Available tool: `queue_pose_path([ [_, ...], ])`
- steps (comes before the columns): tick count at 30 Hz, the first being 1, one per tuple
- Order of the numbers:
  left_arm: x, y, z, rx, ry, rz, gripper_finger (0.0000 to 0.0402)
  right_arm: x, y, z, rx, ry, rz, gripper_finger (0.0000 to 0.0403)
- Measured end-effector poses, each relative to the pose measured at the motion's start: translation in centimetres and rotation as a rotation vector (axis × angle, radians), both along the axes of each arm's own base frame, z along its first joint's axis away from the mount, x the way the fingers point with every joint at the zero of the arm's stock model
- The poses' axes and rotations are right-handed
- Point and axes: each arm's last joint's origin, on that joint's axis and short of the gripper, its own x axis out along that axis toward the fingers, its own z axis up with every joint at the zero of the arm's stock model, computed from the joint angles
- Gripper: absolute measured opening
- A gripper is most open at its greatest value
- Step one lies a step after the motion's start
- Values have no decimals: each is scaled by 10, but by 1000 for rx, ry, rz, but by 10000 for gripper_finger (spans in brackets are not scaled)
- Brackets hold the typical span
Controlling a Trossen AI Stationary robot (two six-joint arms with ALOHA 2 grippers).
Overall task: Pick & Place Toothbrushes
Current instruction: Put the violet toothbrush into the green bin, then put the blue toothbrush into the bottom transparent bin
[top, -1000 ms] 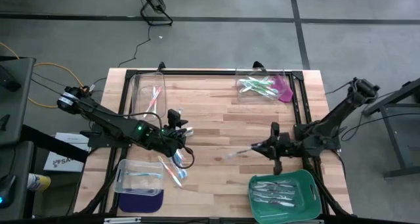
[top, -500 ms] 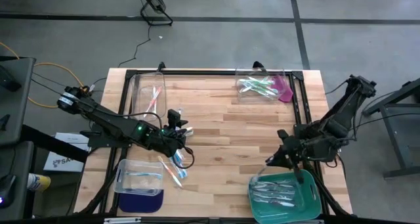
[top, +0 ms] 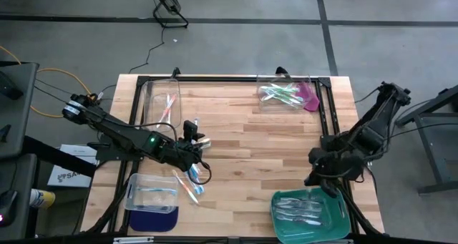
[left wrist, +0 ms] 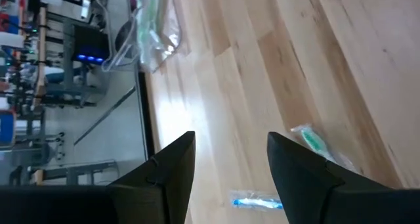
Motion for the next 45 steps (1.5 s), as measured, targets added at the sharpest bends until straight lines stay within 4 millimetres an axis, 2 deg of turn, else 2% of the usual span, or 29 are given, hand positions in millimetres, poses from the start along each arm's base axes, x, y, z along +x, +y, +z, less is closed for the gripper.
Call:
queue_pose_path([
  [3, -1, 0, -1, -10, 16, -2, 182, 0, 4, -9, 22, 137, -11, 22],
  [9, -4, -1, -3, -10, 33, 3, 182, 9, 21, -26, 43, 325, 74, 22],
  [20, -4, -1, -3, -25, 26, 14, 182, 35, 51, -65, -166, 328, 314, 41],
  [27, -4, -1, -3, -24, 32, 13, 182, 47, 64, -90, -242, 378, 343, 61],
  [32, -4, -1, -3, -27, 29, 15, 182, 50, 68, -100, -263, 413, 334, 93],
  [37, -4, -1, -3, -27, 29, 15, 182, 54, 68, -100, -235, 419, 261, 151],
  [41, -4, -1, -3, -27, 29, 15, 182, 58, 66, -99, -115, 508, 211, 199],
  [45, -5, -1, -3, -27, 30, 16, 182, 64, 61, -96, 45, 622, 163, 222],
])
